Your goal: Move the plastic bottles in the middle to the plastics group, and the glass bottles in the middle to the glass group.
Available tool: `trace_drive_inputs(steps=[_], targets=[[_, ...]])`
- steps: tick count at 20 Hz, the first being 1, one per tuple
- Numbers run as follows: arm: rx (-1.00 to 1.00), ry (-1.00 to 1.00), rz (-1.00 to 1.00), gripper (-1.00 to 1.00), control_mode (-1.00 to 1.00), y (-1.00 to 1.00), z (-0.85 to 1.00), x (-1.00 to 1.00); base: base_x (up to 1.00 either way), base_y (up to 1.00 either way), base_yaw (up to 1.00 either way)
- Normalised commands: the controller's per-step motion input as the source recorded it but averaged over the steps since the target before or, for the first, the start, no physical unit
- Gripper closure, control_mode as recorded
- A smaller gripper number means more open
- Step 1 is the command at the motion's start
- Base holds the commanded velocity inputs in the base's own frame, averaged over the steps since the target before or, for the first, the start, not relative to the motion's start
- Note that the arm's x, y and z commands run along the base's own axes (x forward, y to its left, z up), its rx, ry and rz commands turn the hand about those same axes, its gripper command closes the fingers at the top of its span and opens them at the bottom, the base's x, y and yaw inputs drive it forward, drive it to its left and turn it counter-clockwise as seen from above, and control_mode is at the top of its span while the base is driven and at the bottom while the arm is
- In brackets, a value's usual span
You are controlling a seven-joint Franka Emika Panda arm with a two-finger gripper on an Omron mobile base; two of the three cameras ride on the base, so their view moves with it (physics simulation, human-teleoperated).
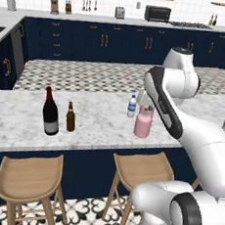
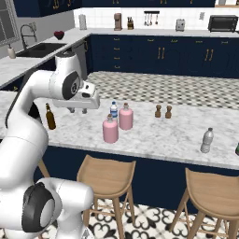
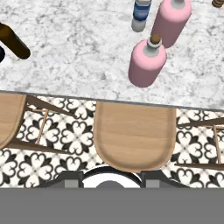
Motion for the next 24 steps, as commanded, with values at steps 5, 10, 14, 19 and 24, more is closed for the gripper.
trace_drive_inputs(steps=[5, 10, 14, 19, 24], targets=[[0.00, 0.00, 0.00, -1.00, -1.00, -0.04, 0.00, -0.23, 0.00, 0.00, 0.00], [-0.01, -0.09, -0.01, -1.00, -1.00, -0.12, 0.03, -0.18, 0.00, 0.00, 0.00], [-0.10, -0.18, 0.00, -1.00, -1.00, -0.15, 0.52, 0.04, 0.00, 0.00, 0.00], [-0.14, -0.17, 0.00, -1.00, -1.00, -0.25, 0.80, 0.13, 0.00, 0.00, 0.00], [-0.01, -0.02, 0.00, -1.00, -1.00, -0.25, 0.03, 0.34, 0.00, 0.00, 0.00]])
